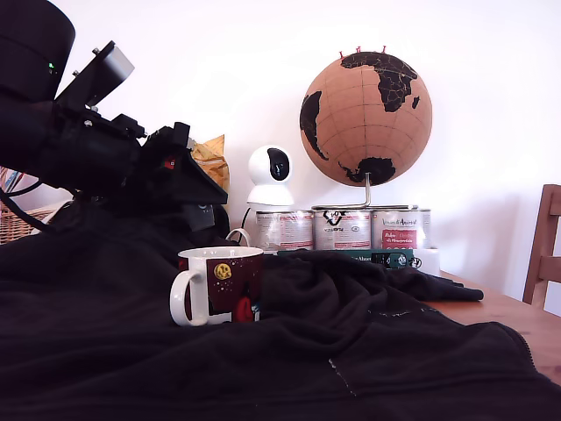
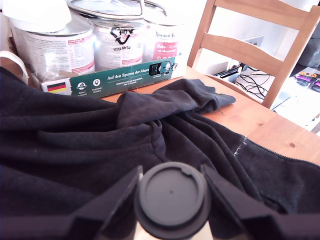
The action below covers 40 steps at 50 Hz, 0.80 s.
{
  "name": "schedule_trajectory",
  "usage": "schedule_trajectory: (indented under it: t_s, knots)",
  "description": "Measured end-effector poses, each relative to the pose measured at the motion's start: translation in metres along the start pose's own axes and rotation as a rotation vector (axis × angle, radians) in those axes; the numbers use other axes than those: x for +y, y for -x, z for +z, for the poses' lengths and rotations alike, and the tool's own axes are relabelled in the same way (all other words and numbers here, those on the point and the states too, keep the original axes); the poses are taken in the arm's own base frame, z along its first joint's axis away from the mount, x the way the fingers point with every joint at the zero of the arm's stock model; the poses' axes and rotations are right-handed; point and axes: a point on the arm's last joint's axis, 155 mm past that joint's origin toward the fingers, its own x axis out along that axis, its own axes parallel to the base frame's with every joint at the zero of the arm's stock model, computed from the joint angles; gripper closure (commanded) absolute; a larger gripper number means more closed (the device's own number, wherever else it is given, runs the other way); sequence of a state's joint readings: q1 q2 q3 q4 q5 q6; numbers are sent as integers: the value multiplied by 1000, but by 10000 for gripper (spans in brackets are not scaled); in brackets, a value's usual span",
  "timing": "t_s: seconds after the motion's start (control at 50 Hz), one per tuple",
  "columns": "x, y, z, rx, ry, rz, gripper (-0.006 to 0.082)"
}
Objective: Pick the grey coffee capsule and place it inside the red coffee cup
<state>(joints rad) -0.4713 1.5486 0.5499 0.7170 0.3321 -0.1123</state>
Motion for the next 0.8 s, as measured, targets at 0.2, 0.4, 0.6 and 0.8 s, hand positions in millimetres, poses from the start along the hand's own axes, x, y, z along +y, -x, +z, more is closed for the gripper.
schedule_trajectory:
  t_s: [0.2,0.4,0.6,0.8]
  knots:
    - [-1,0,-6,25,-40,-1,154]
    - [-10,-2,-11,39,-58,-14,155]
    - [-12,-6,3,12,-71,-16,201]
    - [-6,6,47,-55,-83,14,420]
